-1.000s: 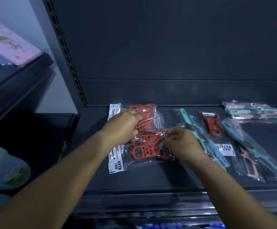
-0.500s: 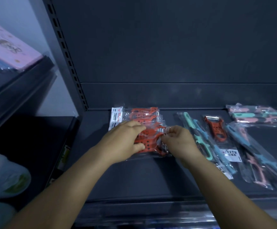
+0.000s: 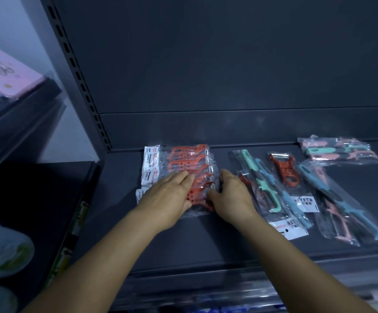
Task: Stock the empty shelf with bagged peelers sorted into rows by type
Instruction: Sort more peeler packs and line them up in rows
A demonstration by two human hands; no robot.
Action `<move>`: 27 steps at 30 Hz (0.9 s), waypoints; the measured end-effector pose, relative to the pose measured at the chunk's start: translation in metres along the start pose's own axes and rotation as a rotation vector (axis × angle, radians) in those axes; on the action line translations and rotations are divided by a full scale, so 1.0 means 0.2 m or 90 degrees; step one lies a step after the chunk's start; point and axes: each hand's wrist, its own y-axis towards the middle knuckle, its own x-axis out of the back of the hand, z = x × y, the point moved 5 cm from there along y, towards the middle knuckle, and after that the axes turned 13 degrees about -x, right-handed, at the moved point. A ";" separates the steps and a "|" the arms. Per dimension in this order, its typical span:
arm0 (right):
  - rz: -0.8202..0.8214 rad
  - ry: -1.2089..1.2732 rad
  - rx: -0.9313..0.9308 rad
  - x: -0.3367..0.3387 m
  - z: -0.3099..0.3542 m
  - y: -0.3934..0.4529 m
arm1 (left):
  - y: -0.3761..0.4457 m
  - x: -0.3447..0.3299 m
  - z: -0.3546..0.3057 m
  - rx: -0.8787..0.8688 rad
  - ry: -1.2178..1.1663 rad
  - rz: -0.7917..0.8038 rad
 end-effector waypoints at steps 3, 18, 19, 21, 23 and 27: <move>0.007 -0.027 0.012 0.00 0.02 0.00 | 0.01 0.00 0.01 0.008 0.013 0.002; -0.105 -0.196 0.082 0.39 -0.32 -0.03 | 0.31 0.00 -0.47 -0.118 -0.021 -0.070; -0.100 -0.212 0.060 0.42 -0.37 -0.01 | 0.35 -0.01 -0.50 -0.118 -0.020 -0.065; -0.075 -0.221 0.028 0.46 -0.46 0.02 | 0.42 -0.04 -0.54 -0.126 0.004 -0.055; -0.043 -0.206 0.016 0.50 -0.51 0.04 | 0.47 -0.06 -0.56 -0.132 0.015 -0.046; -0.019 -0.202 0.010 0.55 -0.57 0.09 | 0.53 -0.07 -0.58 -0.104 0.007 -0.057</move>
